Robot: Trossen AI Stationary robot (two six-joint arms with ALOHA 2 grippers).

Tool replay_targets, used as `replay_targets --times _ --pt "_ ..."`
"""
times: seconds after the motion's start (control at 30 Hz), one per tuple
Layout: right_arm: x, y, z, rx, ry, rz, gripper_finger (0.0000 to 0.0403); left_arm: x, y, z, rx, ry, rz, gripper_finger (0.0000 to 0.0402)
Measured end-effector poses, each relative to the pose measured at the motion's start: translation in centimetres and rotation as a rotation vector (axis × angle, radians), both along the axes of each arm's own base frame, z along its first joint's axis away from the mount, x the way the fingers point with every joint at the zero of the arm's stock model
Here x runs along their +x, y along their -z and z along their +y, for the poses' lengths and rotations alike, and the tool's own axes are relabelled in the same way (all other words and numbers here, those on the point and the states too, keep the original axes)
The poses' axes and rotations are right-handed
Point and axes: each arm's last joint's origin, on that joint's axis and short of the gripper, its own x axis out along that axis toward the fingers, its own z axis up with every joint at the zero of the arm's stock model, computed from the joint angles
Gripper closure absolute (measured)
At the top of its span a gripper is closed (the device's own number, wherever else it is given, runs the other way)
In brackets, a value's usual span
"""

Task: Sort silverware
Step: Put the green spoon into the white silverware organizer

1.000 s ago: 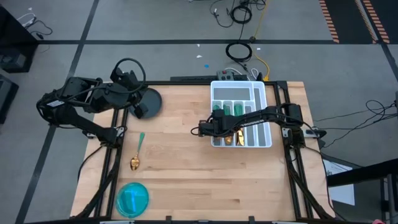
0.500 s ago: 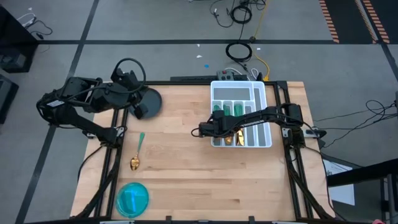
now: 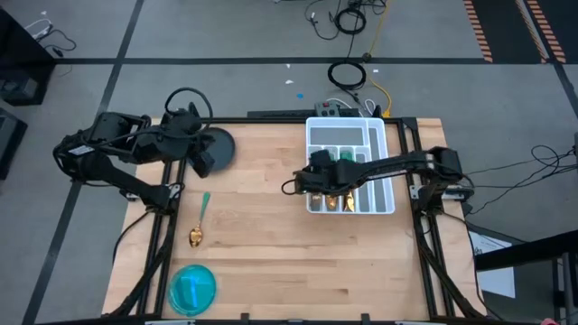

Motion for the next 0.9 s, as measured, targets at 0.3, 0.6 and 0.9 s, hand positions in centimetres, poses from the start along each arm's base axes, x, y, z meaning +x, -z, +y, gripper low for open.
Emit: replay_targets --times 0.3,0.6,0.9 --pt "-5.9 -8.2 -0.2 -0.282 0.053 -0.029 0.0186 1.4 3.4 -0.7 -0.262 -0.230 0.046 0.0352" --pt "-13.8 -14.8 0.2 -0.394 0.051 -0.091 0.0186 3.1 15.1 -2.0 -0.379 -0.546 0.321 0.0352" --pt "-17.8 -17.4 0.1 -0.450 0.000 -0.105 0.0186 3.8 23.7 -5.0 -0.690 -0.386 0.417 0.0352"
